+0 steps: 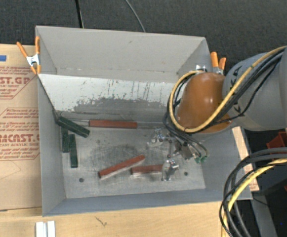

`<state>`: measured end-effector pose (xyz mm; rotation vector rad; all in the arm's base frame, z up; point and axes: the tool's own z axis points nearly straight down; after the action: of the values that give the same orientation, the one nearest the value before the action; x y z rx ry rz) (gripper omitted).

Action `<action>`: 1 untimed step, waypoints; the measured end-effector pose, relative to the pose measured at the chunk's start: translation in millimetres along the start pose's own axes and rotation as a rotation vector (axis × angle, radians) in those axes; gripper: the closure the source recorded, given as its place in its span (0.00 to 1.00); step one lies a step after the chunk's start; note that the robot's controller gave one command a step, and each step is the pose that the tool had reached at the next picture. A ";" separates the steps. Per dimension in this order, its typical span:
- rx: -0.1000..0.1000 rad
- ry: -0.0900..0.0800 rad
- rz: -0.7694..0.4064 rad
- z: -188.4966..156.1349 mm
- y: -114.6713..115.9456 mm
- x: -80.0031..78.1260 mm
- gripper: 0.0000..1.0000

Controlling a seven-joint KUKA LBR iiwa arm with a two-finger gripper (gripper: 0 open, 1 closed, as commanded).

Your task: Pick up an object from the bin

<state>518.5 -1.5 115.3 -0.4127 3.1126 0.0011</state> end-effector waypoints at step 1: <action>0.000 0.000 0.203 31.0 9.2 22.1 0.00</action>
Offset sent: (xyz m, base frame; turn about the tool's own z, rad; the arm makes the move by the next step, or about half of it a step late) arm 0.0162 0.0764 -0.0453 0.1270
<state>494.8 1.7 84.2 -0.0950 3.1381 0.0014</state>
